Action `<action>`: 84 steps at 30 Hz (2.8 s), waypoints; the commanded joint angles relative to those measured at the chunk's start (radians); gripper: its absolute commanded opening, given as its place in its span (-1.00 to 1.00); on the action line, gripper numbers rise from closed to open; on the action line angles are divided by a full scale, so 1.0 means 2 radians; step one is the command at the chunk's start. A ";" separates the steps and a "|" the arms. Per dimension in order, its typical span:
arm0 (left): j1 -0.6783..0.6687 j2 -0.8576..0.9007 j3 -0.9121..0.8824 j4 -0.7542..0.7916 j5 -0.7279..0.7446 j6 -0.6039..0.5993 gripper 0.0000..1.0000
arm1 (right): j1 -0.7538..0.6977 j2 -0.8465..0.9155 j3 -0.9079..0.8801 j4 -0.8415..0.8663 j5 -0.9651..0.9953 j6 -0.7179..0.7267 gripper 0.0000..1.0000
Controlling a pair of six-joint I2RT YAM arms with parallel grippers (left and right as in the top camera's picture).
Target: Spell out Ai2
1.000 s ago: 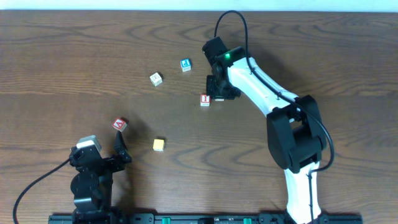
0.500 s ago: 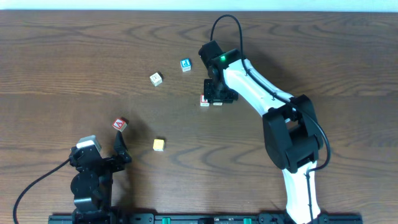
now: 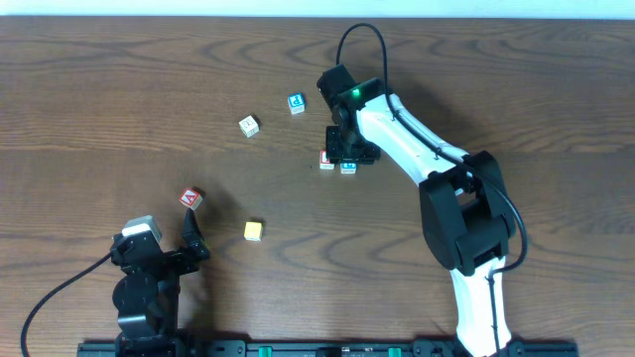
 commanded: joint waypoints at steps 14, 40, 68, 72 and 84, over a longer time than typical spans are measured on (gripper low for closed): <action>0.003 -0.002 -0.011 -0.004 -0.002 0.009 0.91 | 0.003 0.012 0.009 0.009 0.022 0.004 -0.35; 0.003 -0.002 -0.011 -0.004 -0.002 0.009 0.91 | -0.010 0.012 0.009 0.067 0.090 0.003 0.00; 0.003 -0.002 -0.011 -0.004 -0.002 0.009 0.91 | 0.098 -0.252 0.034 -0.171 0.100 -0.048 0.04; 0.003 -0.002 -0.011 -0.004 -0.002 0.009 0.91 | 0.127 -0.380 -0.133 -0.101 0.098 -0.024 0.30; 0.003 -0.002 -0.011 -0.004 0.037 -0.019 0.91 | 0.137 -0.549 -0.252 -0.095 0.021 -0.025 0.99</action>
